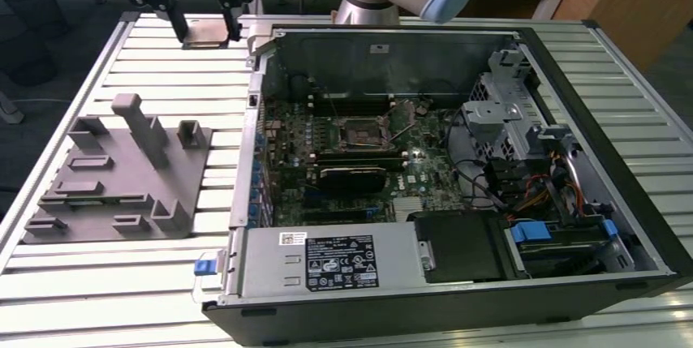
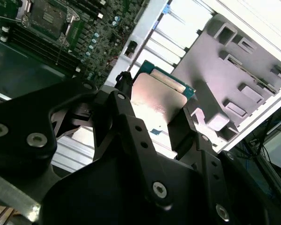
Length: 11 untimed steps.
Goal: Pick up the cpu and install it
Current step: 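Pick up the cpu and move it towards the insertion slot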
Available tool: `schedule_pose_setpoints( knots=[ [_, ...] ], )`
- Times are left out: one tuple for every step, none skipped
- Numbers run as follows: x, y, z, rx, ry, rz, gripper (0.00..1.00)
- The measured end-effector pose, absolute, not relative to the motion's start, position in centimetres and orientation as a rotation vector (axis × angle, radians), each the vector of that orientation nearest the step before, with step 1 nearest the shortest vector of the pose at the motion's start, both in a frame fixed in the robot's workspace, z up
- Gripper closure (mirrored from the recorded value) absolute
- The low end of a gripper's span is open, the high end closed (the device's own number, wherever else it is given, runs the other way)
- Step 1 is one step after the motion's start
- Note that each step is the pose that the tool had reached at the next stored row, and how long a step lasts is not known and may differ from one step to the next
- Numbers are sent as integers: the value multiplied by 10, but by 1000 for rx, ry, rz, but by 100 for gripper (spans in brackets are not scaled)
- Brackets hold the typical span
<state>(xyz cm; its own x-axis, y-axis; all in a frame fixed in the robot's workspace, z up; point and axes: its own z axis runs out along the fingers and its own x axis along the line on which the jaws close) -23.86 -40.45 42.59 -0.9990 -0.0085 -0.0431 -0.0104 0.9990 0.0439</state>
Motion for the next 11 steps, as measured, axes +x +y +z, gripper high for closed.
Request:
schedule_pose_setpoints(
  knots=[
    [-235,-404,426,-15,3098,68,45],
    [-233,-404,426,-15,3098,68,45],
    [-230,-404,426,-15,3098,68,45],
    [-227,-404,426,-15,3098,68,45],
    [-224,-404,426,-15,3098,68,45],
    [-221,-404,426,-15,3098,68,45],
    [-218,-404,426,-15,3098,68,45],
    [-215,-404,425,-15,3098,68,45],
    [-212,-404,425,-15,3098,68,45],
    [-210,-404,425,-15,3098,68,45],
    [-207,-404,425,-15,3098,68,45]
  ],
)
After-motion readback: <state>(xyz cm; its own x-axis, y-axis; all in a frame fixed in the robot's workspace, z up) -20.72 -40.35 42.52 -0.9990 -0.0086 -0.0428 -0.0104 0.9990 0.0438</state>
